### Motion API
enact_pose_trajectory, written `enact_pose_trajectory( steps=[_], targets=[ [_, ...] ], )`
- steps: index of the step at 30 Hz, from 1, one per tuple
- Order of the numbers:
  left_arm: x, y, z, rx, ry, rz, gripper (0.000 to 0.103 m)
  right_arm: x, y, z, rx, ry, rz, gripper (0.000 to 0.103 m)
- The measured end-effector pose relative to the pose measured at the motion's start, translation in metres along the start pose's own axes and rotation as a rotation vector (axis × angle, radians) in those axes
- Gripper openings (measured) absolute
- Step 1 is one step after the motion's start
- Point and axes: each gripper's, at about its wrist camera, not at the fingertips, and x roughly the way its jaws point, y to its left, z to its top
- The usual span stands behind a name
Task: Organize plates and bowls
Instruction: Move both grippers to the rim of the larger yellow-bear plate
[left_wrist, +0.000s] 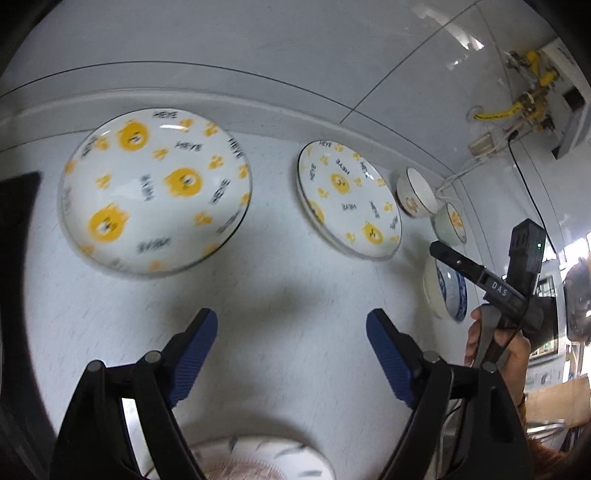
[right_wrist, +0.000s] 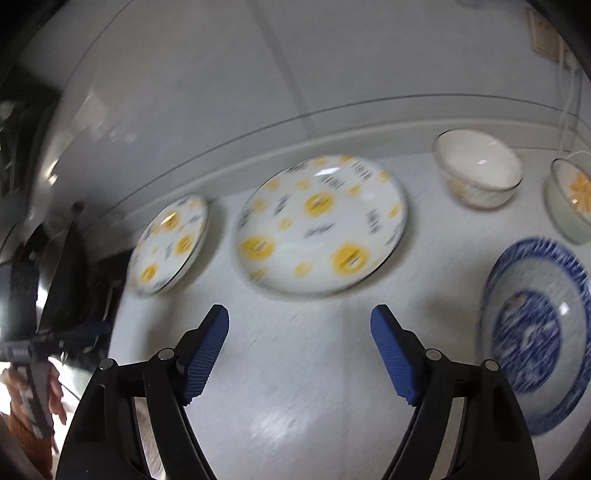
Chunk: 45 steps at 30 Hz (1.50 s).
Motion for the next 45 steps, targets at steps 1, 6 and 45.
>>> enact_pose_trajectory(
  steps=[1, 6, 45],
  targets=[
    [0.01, -0.004, 0.009, 0.012, 0.009, -0.016, 0.083, 0.006, -0.006, 0.01, 0.011, 0.001, -0.018, 0.075],
    [0.065, -0.016, 0.061, -0.007, 0.031, -0.001, 0.083, 0.043, -0.035, 0.048, 0.061, 0.047, -0.058, 0.075],
    [0.155, -0.02, 0.115, 0.053, 0.105, 0.113, 0.012, 0.116, -0.066, 0.079, 0.06, 0.184, -0.018, 0.02]
  ],
)
